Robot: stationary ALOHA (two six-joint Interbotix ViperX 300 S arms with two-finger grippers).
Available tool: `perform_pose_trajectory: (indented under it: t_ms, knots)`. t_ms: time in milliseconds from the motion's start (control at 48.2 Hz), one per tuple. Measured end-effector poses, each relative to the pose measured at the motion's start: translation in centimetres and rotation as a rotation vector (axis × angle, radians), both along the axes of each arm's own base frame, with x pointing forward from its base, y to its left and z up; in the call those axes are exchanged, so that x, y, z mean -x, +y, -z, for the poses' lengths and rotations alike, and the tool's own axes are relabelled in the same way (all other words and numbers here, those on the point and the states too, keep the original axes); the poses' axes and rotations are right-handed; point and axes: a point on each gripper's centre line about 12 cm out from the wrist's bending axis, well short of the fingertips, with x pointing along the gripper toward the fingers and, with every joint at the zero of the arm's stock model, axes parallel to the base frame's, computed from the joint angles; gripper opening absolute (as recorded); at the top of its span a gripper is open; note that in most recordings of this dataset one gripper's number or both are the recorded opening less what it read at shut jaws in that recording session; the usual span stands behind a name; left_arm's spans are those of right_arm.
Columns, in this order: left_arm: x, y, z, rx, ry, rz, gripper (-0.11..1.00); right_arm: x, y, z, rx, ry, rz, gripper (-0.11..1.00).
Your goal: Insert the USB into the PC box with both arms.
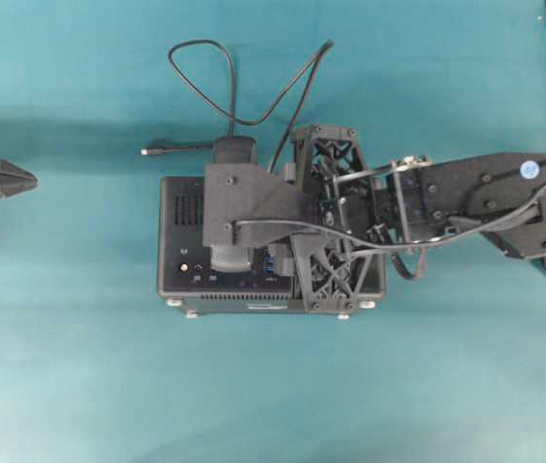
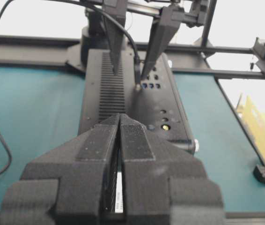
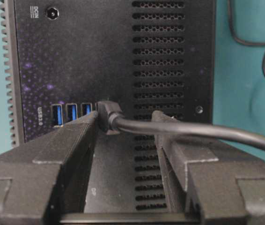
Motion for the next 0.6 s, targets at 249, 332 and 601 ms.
perform_pose_trajectory:
  t_ms: [249, 332, 601]
  knots:
    - [0.0, 0.0, 0.1, 0.000, 0.002, 0.000, 0.00, -0.3, -0.2, -1.1, -0.006, -0.029, 0.007, 0.49]
    - [0.0, 0.0, 0.0, 0.000, 0.000, 0.002, 0.00, -0.3, -0.2, -1.2, -0.006, -0.029, 0.007, 0.45]
    - [0.0, 0.0, 0.1, 0.001, 0.003, 0.000, 0.00, -0.1, -0.2, -1.1, -0.010, -0.014, 0.010, 0.23]
